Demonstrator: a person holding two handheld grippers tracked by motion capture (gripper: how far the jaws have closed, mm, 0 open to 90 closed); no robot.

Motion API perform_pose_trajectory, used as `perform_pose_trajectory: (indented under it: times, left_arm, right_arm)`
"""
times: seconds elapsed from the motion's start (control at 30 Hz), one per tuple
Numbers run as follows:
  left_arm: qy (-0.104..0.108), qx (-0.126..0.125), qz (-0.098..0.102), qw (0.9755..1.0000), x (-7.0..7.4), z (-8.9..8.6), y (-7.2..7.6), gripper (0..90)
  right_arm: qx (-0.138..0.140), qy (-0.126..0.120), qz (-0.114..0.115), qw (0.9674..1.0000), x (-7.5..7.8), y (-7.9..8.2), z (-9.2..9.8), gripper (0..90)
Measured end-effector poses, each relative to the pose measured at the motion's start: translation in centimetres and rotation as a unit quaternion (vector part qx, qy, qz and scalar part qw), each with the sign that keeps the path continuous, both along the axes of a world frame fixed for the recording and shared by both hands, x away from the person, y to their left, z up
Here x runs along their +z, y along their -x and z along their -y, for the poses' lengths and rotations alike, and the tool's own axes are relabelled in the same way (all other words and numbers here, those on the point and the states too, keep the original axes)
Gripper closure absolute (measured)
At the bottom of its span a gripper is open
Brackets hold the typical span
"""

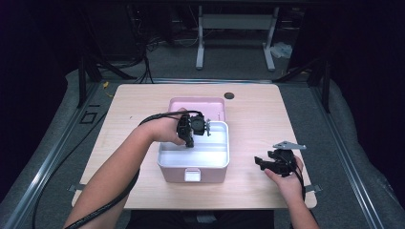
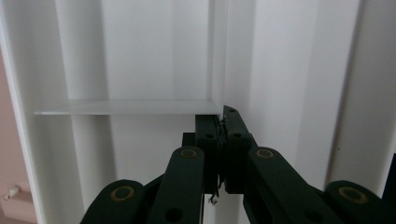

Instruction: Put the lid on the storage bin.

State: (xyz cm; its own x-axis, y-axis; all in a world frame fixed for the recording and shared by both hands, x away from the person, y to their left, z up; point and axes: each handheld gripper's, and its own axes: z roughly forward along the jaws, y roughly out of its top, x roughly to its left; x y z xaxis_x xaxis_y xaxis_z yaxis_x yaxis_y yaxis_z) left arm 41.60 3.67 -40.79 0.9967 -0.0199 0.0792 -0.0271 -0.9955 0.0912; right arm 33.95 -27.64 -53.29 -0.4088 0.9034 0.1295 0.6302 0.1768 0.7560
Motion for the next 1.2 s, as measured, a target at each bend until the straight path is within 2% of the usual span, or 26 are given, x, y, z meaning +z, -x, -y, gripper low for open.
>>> perform_pose_trajectory:
  times: [0.1,0.2,0.3,0.4,0.5,0.77,1.2]
  left_arm:
    - [0.005,0.001,0.002,1.0000,0.0,-0.2,0.1,87.4]
    - [-0.007,0.001,-0.025,0.9997,-0.7,-0.1,-0.1,89.0]
    - [-0.006,0.005,-0.038,0.9993,-1.2,0.0,-0.5,88.8]
    - [-0.010,-0.001,-0.033,0.9994,-1.2,0.1,-0.4,88.6]
    - [-0.006,0.003,-0.032,0.9995,-1.2,0.1,-0.4,88.6]
    - [-0.021,0.005,-0.024,0.9995,-1.2,0.4,-0.1,88.4]
    - [0.009,0.009,-0.019,0.9997,-1.2,-0.4,-0.1,86.3]
  right_arm:
    - [-0.003,-0.001,0.002,1.0000,0.2,-0.1,-0.1,33.6]
    - [-0.001,-0.001,-0.001,1.0000,0.3,-0.2,-0.2,33.6]
    - [0.002,0.001,-0.003,1.0000,0.2,-0.3,-0.4,33.5]
    - [0.003,0.003,0.000,1.0000,0.2,-0.3,-0.5,33.5]
    - [0.002,0.002,-0.002,1.0000,0.1,-0.3,-0.3,33.6]
    - [0.004,0.003,0.000,1.0000,0.2,-0.4,-0.5,33.6]
    - [0.003,0.009,-0.004,0.9999,0.4,-0.7,-0.6,33.4]
